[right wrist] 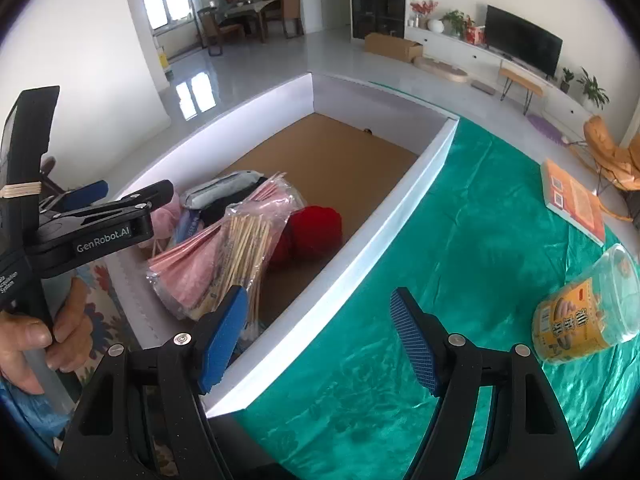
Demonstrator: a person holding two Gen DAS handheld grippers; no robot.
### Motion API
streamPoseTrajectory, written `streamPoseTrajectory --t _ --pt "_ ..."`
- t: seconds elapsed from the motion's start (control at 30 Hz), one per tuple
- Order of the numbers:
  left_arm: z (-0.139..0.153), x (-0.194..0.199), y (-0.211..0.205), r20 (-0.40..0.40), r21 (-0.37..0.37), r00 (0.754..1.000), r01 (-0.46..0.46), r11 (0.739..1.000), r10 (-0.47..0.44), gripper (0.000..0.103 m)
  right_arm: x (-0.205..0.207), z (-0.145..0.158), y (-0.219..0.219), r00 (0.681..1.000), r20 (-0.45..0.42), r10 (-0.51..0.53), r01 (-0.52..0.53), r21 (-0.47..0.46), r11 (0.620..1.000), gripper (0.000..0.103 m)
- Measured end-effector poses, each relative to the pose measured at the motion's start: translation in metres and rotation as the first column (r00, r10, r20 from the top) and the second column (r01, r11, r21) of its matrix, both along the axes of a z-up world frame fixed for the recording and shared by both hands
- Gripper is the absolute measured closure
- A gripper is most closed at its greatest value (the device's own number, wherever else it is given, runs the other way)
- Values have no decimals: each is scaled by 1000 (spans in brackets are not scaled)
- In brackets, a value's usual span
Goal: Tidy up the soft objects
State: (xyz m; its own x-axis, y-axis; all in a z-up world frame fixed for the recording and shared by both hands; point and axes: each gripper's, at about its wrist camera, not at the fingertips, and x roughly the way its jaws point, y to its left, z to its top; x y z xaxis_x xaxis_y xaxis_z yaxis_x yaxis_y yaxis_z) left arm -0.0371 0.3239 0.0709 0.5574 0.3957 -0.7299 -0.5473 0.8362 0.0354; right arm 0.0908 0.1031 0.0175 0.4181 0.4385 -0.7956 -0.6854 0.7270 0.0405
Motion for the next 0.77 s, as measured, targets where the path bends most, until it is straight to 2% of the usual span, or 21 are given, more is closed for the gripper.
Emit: streamPoseTrajectory --t 0.57,0.77 --pt "2 -5 -6 -14 39 1000 27 999 -27 5 -15 -4 18 1000 11 22 -22 -38 999 26" --pt "5 -15 -12 68 9 995 66 998 -67 4 -16 -6 19 1000 13 17 -17 -48 999 26"
